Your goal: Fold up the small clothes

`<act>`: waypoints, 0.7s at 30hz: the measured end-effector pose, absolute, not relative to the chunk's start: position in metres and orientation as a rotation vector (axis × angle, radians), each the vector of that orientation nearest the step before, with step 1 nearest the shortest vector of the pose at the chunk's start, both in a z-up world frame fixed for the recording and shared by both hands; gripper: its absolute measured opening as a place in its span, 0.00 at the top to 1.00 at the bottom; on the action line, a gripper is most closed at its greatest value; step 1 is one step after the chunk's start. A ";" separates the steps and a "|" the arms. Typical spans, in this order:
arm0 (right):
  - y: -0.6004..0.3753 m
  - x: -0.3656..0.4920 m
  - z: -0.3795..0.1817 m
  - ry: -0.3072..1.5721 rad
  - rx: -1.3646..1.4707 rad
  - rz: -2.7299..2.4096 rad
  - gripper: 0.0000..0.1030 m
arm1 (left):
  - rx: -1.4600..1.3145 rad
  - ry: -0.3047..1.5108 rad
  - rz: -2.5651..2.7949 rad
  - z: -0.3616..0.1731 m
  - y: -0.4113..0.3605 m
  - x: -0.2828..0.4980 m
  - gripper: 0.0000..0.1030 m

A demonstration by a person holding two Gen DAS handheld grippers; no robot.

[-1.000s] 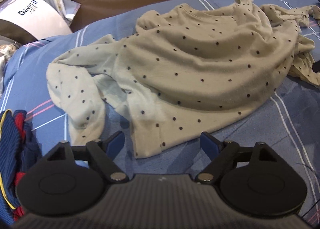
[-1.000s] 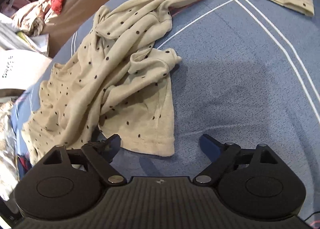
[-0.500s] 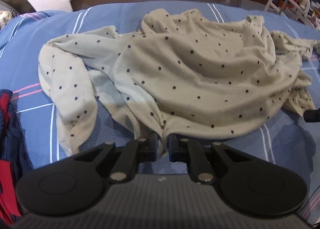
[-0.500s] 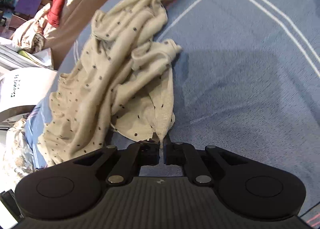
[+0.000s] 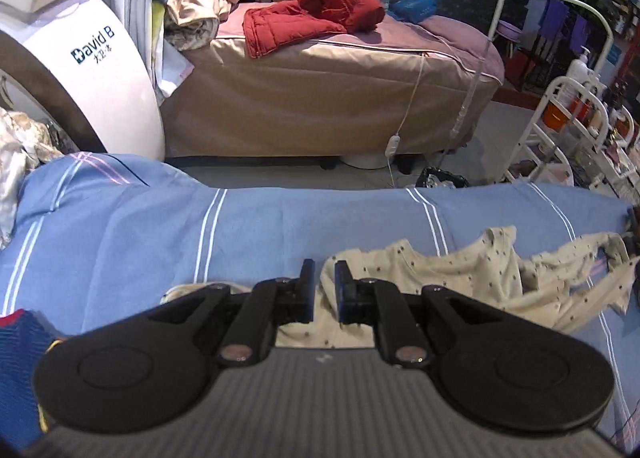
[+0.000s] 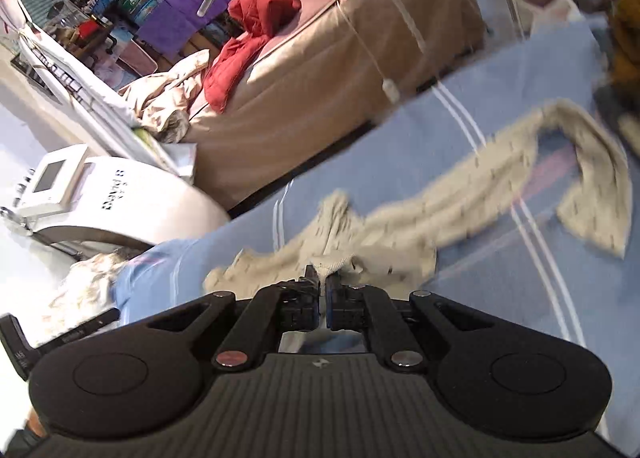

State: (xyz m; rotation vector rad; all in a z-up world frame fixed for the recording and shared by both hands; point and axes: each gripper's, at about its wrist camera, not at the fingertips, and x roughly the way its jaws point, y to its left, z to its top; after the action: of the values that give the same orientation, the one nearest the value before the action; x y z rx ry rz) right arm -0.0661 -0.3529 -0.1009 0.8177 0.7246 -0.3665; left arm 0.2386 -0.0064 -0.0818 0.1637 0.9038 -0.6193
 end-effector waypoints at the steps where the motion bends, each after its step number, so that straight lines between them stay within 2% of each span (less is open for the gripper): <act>1: -0.357 -0.055 -0.108 0.717 0.807 -0.384 0.95 | 0.170 0.914 -0.590 -0.094 -0.016 0.256 0.86; 3: -0.362 -0.037 -0.125 0.776 0.803 -0.413 0.95 | 0.226 1.030 -0.489 -0.120 -0.032 0.279 0.83; 5: -0.359 -0.037 -0.134 0.808 0.820 -0.411 0.95 | 0.183 1.049 -0.513 -0.132 -0.026 0.272 0.71; 7: -0.354 -0.041 -0.137 0.815 0.784 -0.383 0.95 | 0.198 1.048 -0.502 -0.137 -0.015 0.250 0.05; 8: -0.352 -0.044 -0.139 0.822 0.781 -0.395 0.95 | 0.215 1.030 -0.488 -0.140 -0.004 0.230 0.00; 14: -0.353 -0.057 -0.155 0.853 0.863 -0.436 0.95 | 0.365 1.021 -0.583 -0.174 0.036 0.138 0.02; 16: -0.350 -0.055 -0.155 0.856 0.870 -0.427 0.95 | 0.503 0.993 -0.596 -0.196 0.031 0.120 0.14; 20: -0.343 -0.049 -0.152 0.863 0.848 -0.407 0.95 | 0.544 0.967 -0.626 -0.218 0.024 0.117 0.23; 21: -0.342 -0.048 -0.151 0.864 0.846 -0.404 0.95 | 0.525 0.982 -0.662 -0.223 0.021 0.119 0.35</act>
State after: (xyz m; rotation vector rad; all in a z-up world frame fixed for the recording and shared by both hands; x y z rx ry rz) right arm -0.0483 -0.3420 -0.1512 0.8459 0.8642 -0.4041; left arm 0.1193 0.0213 -0.2230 0.5246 0.9818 -0.6616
